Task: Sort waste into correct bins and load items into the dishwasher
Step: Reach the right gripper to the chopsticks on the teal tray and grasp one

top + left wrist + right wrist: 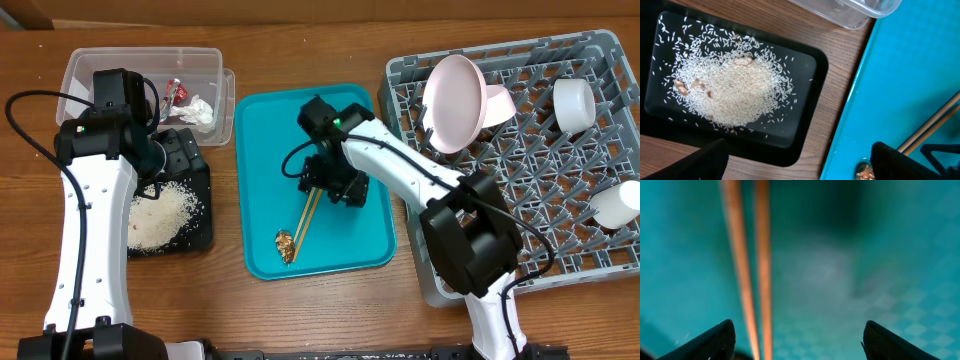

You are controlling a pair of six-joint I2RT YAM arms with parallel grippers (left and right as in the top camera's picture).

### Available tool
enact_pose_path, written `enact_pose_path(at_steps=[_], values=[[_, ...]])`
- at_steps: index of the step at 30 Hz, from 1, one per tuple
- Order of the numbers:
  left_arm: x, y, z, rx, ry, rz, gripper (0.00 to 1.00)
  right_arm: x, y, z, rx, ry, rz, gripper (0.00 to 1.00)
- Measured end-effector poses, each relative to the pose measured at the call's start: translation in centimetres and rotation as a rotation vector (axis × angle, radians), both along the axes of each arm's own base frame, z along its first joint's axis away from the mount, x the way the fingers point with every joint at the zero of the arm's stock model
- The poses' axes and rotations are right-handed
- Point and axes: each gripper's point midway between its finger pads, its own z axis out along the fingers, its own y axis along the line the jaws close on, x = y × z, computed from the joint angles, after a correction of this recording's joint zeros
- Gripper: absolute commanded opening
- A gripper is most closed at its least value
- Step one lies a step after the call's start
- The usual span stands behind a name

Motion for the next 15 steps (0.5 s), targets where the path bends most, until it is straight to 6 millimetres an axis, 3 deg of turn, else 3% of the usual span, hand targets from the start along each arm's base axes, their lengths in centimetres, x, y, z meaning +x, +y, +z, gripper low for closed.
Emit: enact_pose_path(at_steps=[8, 15], values=[[0.0, 0.0, 0.0, 0.000, 0.000, 0.000, 0.92, -0.5, -1.1, -2.0, -0.047, 0.002, -0.034, 0.78], [0.0, 0.0, 0.0, 0.000, 0.000, 0.000, 0.92, -0.4, -1.2, -2.1, -0.050, -0.001, -0.036, 0.78]])
